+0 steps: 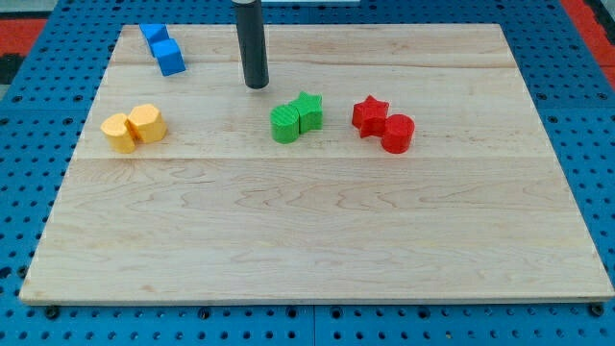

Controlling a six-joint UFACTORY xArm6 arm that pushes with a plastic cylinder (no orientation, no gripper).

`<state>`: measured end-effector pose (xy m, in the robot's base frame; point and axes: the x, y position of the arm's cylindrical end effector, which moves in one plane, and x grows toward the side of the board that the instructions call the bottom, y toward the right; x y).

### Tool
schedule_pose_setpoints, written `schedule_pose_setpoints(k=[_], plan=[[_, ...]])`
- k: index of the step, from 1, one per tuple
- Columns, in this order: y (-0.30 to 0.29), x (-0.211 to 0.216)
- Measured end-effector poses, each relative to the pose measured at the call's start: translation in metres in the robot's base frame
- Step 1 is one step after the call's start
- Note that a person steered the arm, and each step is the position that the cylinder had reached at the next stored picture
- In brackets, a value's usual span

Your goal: Point your arm to green star

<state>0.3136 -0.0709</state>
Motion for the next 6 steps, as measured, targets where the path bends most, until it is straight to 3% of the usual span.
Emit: schedule_pose_setpoints(k=[4, 5, 6], plan=[[0.019, -0.034], [0.081, -0.024], [0.090, 0.005]])
